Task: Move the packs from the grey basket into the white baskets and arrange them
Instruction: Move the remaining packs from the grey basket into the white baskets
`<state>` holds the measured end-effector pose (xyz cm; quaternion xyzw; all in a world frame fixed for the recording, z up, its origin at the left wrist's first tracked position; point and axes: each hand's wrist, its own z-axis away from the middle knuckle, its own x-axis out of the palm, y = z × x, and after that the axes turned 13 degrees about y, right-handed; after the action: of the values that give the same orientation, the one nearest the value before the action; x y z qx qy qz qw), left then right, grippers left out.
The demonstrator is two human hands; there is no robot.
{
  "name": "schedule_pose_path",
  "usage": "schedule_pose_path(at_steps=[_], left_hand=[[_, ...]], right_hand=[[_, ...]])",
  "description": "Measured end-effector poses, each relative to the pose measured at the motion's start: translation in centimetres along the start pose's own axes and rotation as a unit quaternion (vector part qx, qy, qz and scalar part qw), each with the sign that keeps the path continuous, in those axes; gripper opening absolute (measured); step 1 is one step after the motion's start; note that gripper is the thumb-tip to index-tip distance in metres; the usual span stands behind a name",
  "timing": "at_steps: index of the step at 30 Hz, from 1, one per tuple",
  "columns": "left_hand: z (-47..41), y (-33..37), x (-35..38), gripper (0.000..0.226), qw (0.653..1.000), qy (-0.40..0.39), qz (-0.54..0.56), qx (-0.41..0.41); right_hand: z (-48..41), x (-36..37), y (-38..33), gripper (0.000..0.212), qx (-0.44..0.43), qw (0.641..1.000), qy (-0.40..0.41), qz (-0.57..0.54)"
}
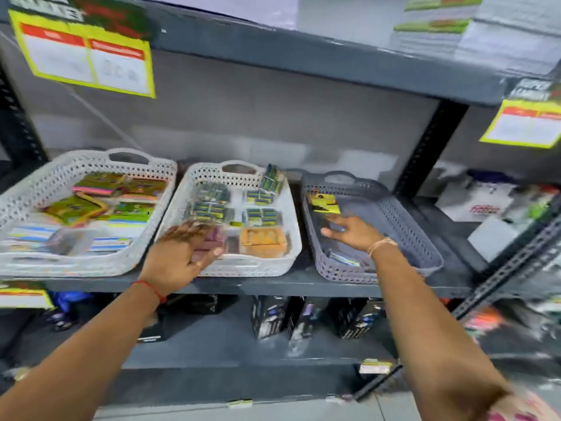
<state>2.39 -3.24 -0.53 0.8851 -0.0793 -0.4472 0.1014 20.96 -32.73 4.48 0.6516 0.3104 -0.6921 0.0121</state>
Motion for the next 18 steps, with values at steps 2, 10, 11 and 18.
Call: schedule_pose_path(at_steps=[2,10,11,18], left_hand=[[0.1,0.1,0.1,0.090,1.000,0.008,-0.012,-0.007],[0.3,0.4,0.0,0.093,0.998,0.006,-0.036,-0.045],[0.3,0.3,0.1,0.093,0.998,0.005,-0.038,-0.047],[0.5,0.2,-0.1,0.100,0.997,0.020,-0.038,-0.062]], right_hand=[[0.5,-0.6,1.8,0.053,0.041,0.994,-0.078,0.062],[1.6,1.2,2.0,0.038,0.026,0.986,-0.080,0.147],[1.5,1.3,2.0,0.037,0.025,0.986,-0.077,0.147],[1.3,0.0,1.2,0.052,0.039,0.993,0.058,0.094]])
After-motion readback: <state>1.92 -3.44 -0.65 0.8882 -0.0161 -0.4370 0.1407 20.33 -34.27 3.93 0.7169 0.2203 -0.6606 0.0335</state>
